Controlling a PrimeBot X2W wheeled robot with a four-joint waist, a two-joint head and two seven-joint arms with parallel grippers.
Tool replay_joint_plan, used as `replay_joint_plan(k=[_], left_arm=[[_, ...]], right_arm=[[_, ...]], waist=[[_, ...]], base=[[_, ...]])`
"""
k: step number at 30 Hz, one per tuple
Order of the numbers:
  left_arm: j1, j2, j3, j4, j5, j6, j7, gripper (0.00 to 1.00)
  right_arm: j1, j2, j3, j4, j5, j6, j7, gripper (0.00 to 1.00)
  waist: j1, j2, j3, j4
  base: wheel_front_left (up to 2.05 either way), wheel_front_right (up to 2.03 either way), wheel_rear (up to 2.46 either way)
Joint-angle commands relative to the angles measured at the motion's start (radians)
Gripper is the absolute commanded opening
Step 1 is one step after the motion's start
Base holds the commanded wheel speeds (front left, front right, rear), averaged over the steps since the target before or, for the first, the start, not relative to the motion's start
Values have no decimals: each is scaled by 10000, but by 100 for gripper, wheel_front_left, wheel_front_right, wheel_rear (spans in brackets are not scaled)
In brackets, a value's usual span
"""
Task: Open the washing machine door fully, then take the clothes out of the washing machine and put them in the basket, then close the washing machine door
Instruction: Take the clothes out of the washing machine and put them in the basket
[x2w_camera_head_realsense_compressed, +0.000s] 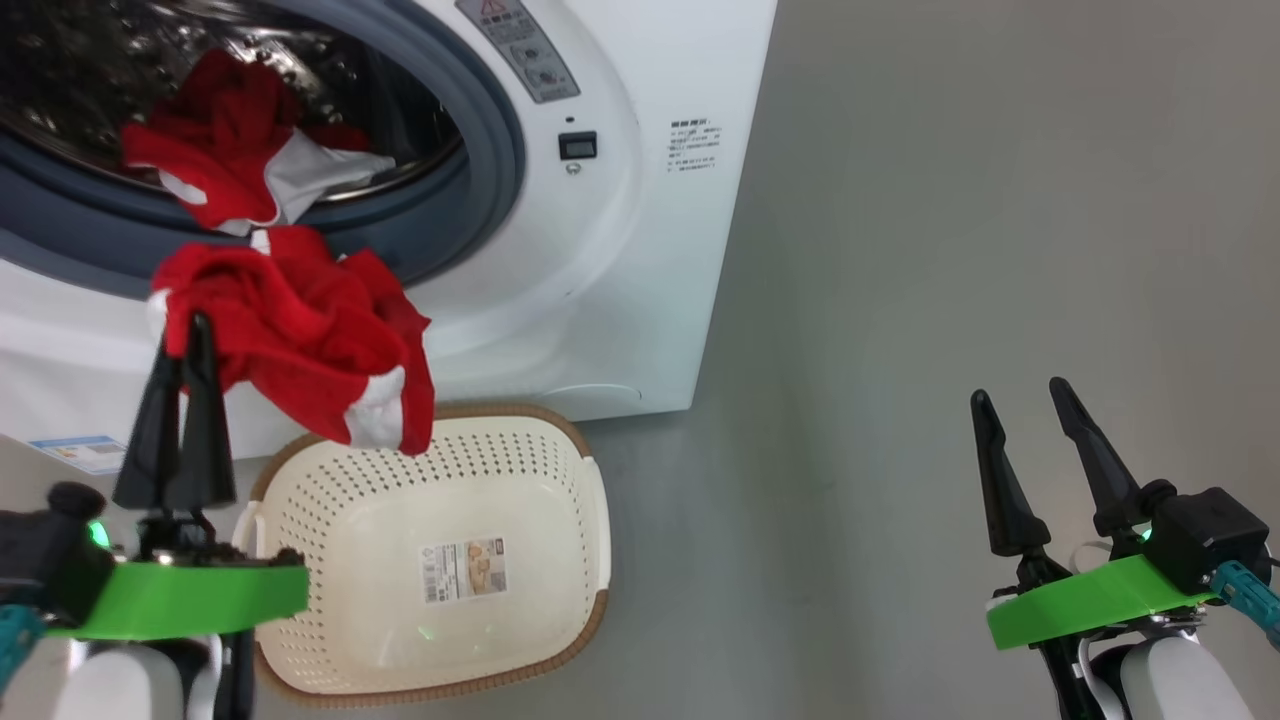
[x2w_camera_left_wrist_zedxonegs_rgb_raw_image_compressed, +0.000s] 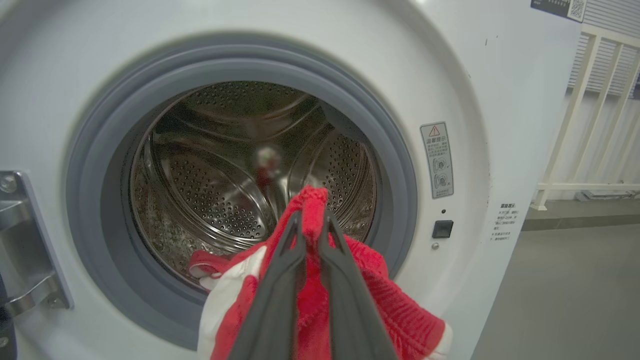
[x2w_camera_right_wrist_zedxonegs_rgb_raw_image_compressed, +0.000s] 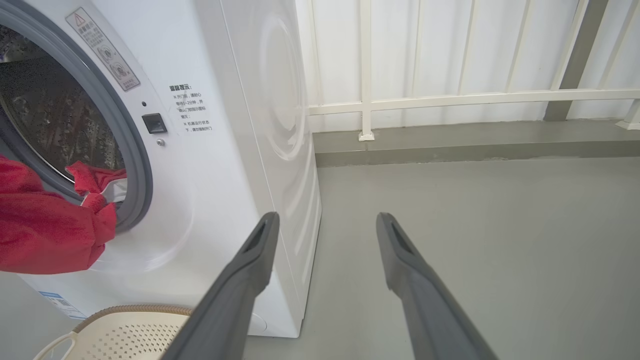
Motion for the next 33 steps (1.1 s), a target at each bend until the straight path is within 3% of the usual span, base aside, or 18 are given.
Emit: replay_joint_plan(k=[1, 12, 33], left_arm=[[83, 140, 281, -162, 59, -50, -47, 0], [-69, 57, 212, 2089, 44, -55, -47, 0], [-2499, 1076, -849, 7112, 142, -57, -47, 0]], right_arm=[[-218, -33, 194, -278, -50, 62, -63, 100], [-740, -33, 328, -453, 84, 62, -63, 100], [-1877, -33, 714, -704, 567, 62, -63, 100]], waist=[[0, 0, 126, -54], [0, 0, 1178, -300], [0, 0, 3939, -880]], base=[[0, 0, 0], [0, 0, 0], [0, 0, 0]])
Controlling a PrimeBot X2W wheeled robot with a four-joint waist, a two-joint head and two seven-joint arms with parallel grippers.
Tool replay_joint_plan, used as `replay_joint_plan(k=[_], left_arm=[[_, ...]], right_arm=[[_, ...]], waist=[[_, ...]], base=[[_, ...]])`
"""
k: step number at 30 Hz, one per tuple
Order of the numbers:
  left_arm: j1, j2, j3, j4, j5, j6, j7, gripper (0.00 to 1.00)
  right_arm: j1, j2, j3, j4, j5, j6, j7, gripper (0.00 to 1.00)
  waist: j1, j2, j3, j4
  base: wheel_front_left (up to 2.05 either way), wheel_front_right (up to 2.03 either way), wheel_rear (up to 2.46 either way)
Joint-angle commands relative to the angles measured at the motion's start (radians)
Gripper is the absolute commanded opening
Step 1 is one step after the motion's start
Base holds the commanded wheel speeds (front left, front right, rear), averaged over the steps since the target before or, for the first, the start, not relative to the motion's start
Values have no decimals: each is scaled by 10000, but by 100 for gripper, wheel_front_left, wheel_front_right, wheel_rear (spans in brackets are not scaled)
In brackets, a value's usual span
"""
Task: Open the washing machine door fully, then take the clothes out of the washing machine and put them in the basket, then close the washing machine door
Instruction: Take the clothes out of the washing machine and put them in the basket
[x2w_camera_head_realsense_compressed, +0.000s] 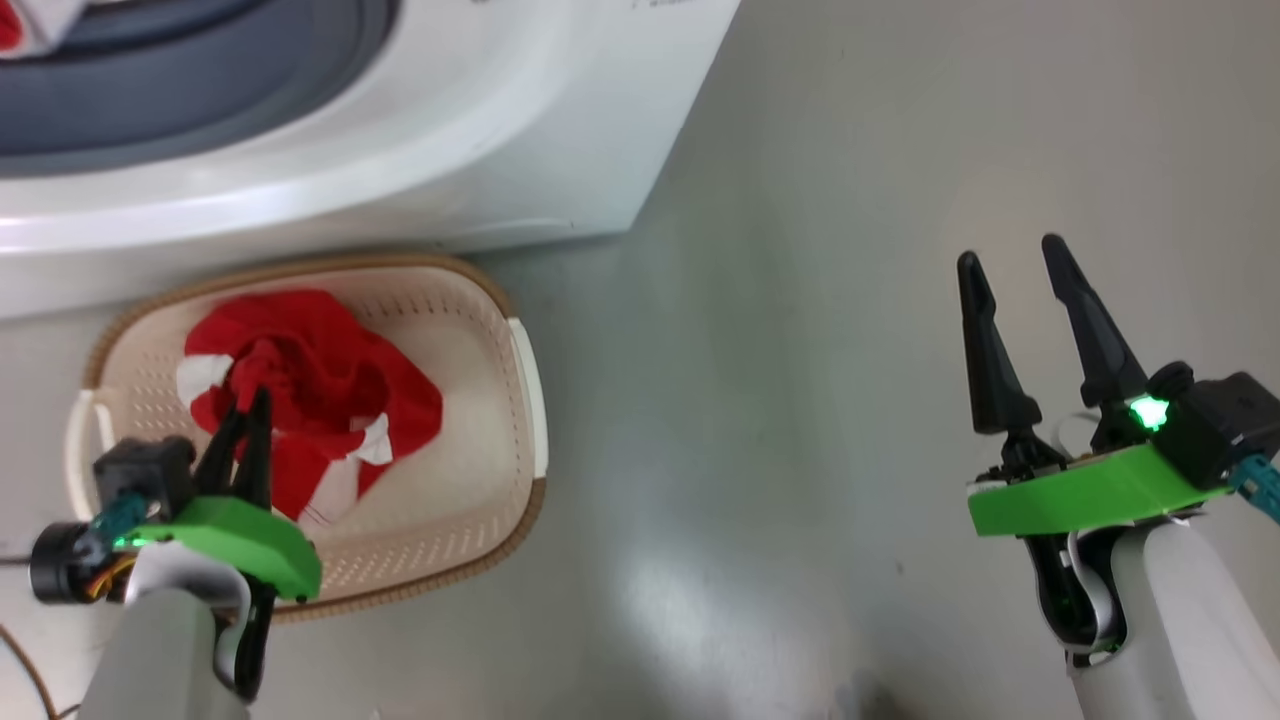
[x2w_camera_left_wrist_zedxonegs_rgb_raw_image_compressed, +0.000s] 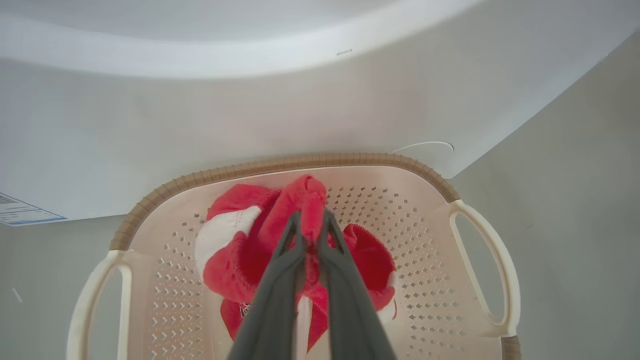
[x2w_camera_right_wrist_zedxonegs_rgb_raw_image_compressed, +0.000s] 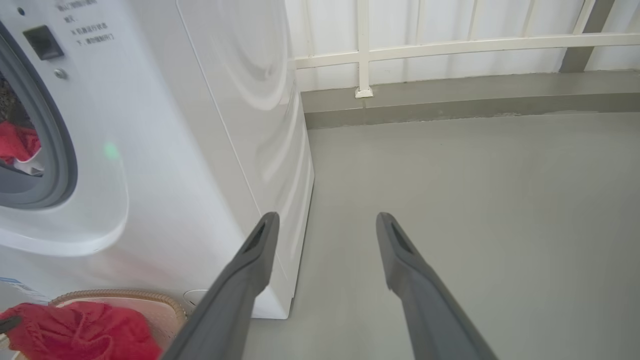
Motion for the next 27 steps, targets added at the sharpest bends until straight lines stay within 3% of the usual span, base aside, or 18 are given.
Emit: replay_joint_plan(k=[1, 16, 27], left_arm=[[-223, 411, 60, 219, 18, -55, -51, 0], [-1980, 914, -742, 2624, -281, -55, -51, 0], [-2574, 1068, -914, 3313, -459, -55, -51, 0]], right_arm=[[-133, -30, 292, -307, 127, 62, -63, 100], [-775, -30, 561, -480, 266, 62, -63, 100], [-911, -30, 651, -525, 307, 62, -63, 100]], waist=[[0, -1, 704, -143], [0, -1, 2130, -270], [0, -1, 2445, -297]], base=[[0, 0, 0], [0, 0, 0], [0, 0, 0]])
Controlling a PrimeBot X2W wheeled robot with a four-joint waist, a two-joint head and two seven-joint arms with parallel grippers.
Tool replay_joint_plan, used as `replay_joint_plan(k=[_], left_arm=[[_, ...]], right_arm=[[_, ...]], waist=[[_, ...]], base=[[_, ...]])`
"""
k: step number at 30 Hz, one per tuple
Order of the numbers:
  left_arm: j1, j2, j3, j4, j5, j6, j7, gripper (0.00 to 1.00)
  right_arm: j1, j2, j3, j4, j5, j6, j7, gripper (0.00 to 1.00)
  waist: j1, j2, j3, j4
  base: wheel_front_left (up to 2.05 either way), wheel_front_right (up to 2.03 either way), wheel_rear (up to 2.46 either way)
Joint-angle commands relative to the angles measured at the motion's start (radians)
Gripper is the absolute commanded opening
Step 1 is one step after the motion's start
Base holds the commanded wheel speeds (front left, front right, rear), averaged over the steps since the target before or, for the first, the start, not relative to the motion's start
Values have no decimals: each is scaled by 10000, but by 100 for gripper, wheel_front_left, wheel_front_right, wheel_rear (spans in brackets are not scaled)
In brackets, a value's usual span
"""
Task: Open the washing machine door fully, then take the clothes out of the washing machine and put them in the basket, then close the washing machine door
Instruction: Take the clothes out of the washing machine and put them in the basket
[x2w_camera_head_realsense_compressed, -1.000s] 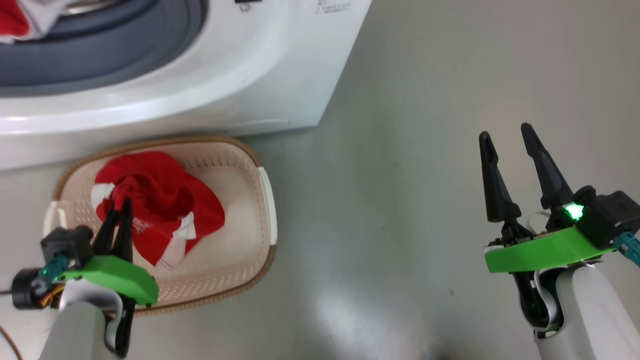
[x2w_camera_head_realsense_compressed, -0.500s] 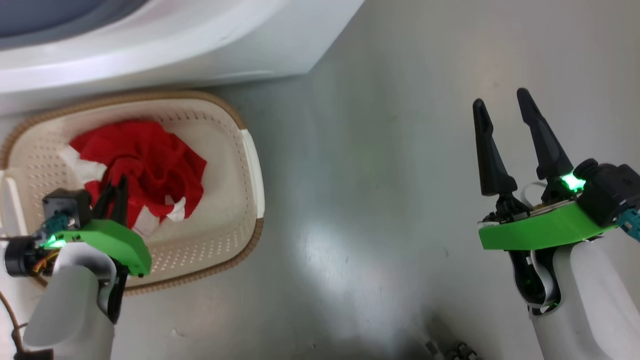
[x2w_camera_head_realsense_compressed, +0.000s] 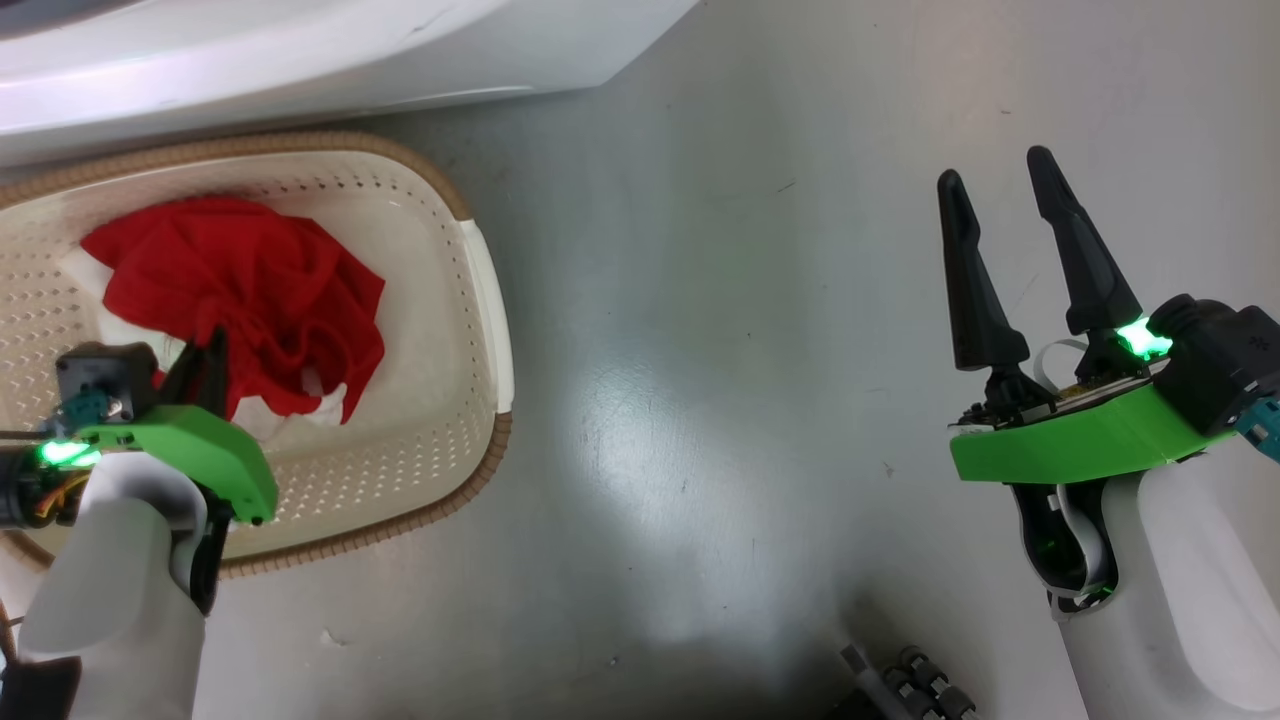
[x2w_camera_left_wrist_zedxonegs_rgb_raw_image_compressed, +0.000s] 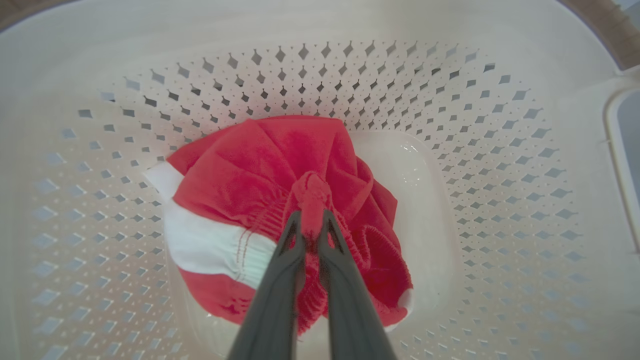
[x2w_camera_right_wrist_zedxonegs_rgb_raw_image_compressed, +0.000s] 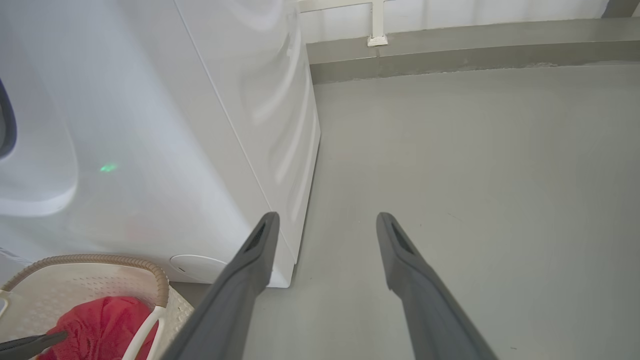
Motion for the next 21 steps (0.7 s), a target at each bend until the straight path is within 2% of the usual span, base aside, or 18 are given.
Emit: replay_joint_plan(k=[1, 3, 4, 5, 7, 8, 21], left_arm=[[125, 437, 164, 15, -121, -55, -51, 0], [74, 429, 137, 102, -165, -55, -51, 4], [57, 429, 145, 127, -198, -55, -51, 37], [60, 408, 144, 157, -245, -55, -51, 49], [89, 381, 100, 214, -340, -55, -51, 85], [109, 372, 103, 211, -408, -55, -51, 100], [862, 191, 189, -477, -929, -55, -51, 100]], right_arm=[[148, -24, 197, -233, 50, 62, -63, 100], [132, -24, 186, -213, 38, 62, -63, 100], [128, -24, 177, -192, 29, 62, -63, 100], [123, -24, 174, -168, 19, 62, -63, 100], [121, -24, 178, -139, 2, 62, -63, 100], [120, -24, 174, -130, -9, 62, -63, 100], [307, -24, 29, 77, -304, 62, -63, 100]], waist=[[0, -1, -6, 5], [0, -1, -43, 23], [0, -1, -84, 37], [0, -1, -139, 50], [0, -1, -260, 72], [0, -1, -327, 88], [0, -1, -1486, 437]], base=[[0, 0, 0], [0, 0, 0], [0, 0, 0], [0, 0, 0], [0, 0, 0], [0, 0, 0], [0, 0, 0]])
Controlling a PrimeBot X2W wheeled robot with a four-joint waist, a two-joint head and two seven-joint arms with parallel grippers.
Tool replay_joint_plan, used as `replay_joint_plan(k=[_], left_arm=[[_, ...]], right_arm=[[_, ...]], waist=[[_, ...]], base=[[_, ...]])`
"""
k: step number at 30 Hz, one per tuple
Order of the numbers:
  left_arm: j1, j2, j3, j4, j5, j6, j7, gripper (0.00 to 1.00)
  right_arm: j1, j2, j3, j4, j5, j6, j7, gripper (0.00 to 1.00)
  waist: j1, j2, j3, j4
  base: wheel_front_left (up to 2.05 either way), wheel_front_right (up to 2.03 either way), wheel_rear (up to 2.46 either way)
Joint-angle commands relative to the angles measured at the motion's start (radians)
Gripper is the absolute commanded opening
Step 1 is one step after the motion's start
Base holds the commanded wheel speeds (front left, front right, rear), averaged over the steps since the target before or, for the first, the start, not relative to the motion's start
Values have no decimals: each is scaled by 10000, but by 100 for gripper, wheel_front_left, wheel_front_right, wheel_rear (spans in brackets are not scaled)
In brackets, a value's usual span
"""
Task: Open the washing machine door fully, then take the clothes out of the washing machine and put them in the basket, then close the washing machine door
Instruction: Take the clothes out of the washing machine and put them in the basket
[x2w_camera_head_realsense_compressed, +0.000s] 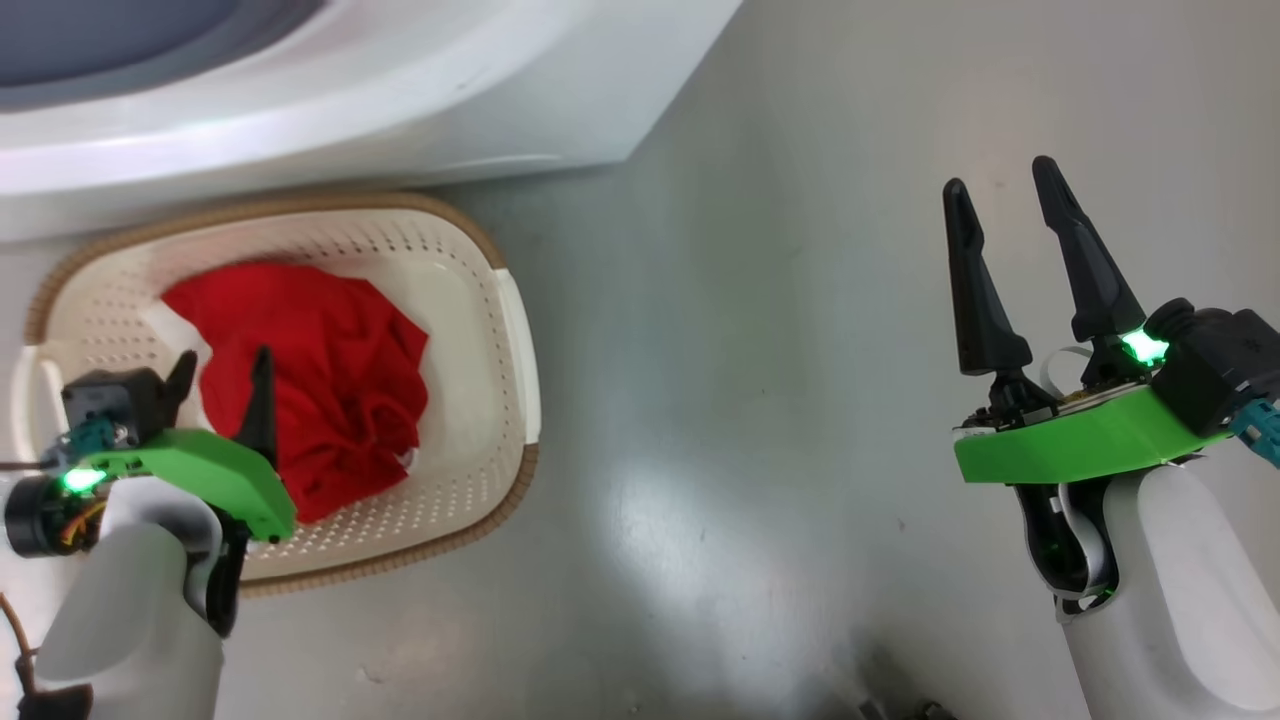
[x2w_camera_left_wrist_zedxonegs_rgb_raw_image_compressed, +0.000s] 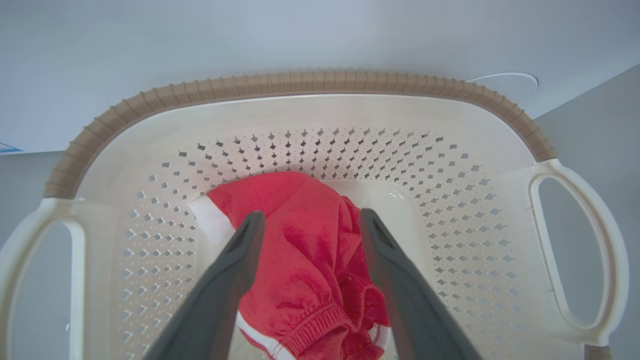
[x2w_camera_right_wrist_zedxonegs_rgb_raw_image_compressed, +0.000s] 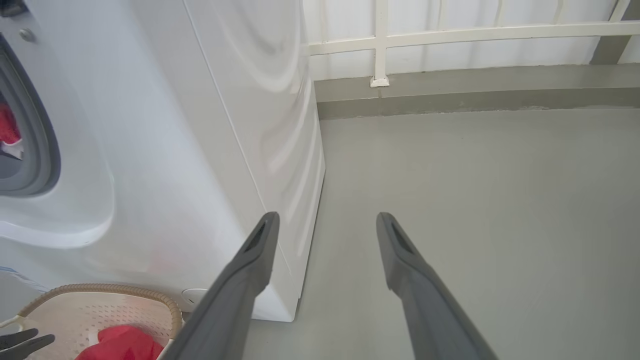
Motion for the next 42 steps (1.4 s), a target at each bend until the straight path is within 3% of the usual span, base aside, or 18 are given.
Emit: replay_joint_plan(k=[1, 23, 35, 42], left_arm=[[487, 303, 291, -294, -49, -55, -49, 100], [3696, -564, 1854, -4542, 737, -56, -49, 100], [6086, -924, 2487, -7228, 1425, -56, -49, 100], [7121, -1012, 2574, -8513, 1508, -56, -49, 100]], right_arm=[[312, -20, 164, -167, -105, 62, -63, 100], [1855, -20, -92, 498, -686, 62, -63, 100], [2999, -234, -101, 674, -594, 62, -63, 100], [3630, -423, -190, 583, -515, 62, -63, 100]], waist=[[0, 0, -387, 193], [0, 0, -4068, 911], [0, 0, -5837, 793], [0, 0, -6343, 819]], base=[[0, 0, 0], [0, 0, 0], [0, 0, 0], [0, 0, 0]])
